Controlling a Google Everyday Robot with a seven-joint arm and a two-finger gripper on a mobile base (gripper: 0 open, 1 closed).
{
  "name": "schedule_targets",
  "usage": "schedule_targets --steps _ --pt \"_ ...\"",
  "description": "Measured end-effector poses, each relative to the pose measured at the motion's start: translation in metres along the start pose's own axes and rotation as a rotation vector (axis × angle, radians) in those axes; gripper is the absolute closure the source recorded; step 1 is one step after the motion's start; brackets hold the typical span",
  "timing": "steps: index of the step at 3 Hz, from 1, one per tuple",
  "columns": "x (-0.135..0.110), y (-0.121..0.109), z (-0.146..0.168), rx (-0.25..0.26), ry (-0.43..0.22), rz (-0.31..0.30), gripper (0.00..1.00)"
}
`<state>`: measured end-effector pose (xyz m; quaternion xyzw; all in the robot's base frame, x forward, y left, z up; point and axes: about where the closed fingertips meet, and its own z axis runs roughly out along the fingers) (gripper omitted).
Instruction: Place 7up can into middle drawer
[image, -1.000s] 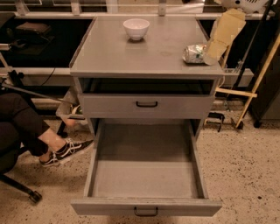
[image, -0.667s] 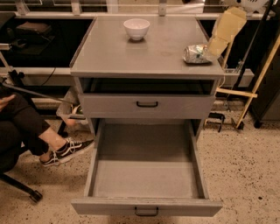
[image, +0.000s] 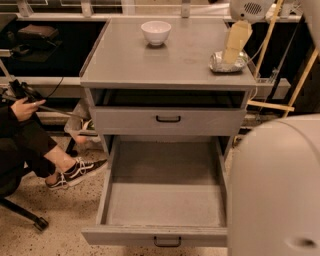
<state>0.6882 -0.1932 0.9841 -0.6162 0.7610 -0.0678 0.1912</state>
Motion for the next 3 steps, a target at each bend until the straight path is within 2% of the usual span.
schedule_targets --steps 1,2,3 --pt "-0.021 -0.024 0.046 -0.019 0.037 -0.045 0.0" --pt "-0.028 -0.044 0.042 0.051 0.016 -0.047 0.0" --pt "-0.028 -0.044 0.043 0.05 0.014 -0.046 0.0"
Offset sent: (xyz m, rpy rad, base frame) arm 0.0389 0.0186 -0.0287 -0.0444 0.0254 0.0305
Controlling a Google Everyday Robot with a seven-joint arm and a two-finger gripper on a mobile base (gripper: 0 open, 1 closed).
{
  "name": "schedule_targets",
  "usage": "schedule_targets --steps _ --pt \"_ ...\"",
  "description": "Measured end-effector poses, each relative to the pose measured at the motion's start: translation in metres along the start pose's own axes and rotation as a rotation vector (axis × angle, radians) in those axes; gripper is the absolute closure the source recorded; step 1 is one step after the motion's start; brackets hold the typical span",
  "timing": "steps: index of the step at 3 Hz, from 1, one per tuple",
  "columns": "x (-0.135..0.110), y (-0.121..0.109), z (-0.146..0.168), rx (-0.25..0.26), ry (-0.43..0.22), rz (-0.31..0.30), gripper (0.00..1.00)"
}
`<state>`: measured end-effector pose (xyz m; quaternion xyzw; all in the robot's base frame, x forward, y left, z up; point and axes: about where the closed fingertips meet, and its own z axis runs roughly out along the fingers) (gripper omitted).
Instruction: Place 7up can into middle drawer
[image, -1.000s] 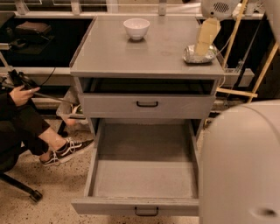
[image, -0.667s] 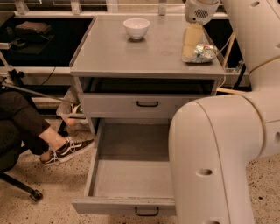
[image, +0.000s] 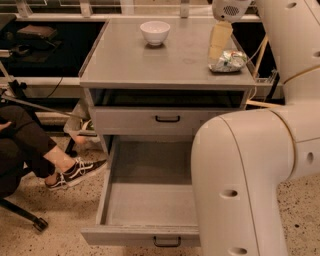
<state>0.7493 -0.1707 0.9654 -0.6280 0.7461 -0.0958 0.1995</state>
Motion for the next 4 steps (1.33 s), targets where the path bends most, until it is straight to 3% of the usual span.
schedule_targets --steps 2,3,4 --pt "0.068 -0.026 0.033 0.086 -0.058 0.118 0.0" --pt "0.08 -0.03 0.049 0.094 -0.047 0.133 0.0" --pt "0.072 -0.029 0.067 0.076 -0.001 0.106 0.0"
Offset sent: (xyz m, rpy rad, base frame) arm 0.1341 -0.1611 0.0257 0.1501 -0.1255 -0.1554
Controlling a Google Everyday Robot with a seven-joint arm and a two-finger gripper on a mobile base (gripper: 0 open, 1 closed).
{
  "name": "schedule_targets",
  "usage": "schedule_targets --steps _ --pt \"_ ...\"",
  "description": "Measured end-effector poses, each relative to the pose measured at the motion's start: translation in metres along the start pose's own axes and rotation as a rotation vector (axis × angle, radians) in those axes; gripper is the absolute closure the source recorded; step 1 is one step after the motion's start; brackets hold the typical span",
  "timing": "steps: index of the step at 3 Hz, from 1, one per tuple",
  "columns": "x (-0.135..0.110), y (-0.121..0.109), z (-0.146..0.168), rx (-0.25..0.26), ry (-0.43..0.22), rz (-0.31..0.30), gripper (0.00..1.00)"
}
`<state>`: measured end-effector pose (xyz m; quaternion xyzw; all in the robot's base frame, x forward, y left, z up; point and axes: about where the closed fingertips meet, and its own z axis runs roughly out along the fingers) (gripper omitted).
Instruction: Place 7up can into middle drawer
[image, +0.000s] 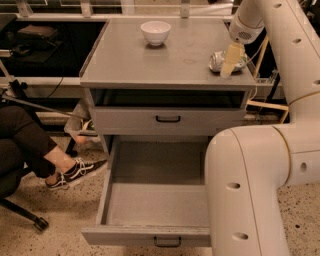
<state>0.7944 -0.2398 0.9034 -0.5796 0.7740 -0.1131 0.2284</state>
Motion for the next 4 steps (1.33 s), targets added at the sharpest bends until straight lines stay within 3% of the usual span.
schedule_targets --steps 1,3,4 --pt "0.0 0.0 0.0 0.0 0.0 0.0 0.0" --pt "-0.007 -0.018 0.023 0.064 -0.065 0.021 0.0" --pt "-0.014 -0.018 0.039 0.062 -0.058 0.016 0.0"
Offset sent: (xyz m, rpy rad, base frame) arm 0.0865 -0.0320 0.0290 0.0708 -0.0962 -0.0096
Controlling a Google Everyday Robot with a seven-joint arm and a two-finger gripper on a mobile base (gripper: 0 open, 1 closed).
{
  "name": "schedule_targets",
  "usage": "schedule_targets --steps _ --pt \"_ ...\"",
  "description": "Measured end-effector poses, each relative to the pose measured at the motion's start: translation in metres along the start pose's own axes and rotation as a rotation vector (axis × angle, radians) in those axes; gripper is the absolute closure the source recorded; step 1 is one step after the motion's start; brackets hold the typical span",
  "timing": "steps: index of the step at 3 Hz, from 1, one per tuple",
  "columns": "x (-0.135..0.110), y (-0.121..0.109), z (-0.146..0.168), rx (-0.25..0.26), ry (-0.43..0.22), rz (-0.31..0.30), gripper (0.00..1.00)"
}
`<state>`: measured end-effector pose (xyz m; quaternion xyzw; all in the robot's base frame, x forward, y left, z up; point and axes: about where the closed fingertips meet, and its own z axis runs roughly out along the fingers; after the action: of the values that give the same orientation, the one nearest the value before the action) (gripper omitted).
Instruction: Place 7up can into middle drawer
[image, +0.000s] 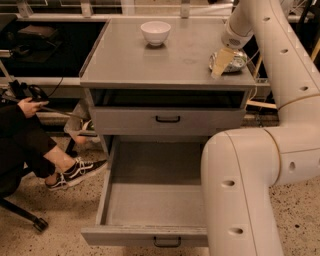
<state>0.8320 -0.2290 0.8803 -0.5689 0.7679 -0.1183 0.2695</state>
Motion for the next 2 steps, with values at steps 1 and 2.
schedule_targets --steps 1,2 --pt "-0.006 0.006 0.017 -0.021 0.037 -0.009 0.0" --pt "-0.004 0.013 0.028 -0.043 0.095 -0.003 0.0"
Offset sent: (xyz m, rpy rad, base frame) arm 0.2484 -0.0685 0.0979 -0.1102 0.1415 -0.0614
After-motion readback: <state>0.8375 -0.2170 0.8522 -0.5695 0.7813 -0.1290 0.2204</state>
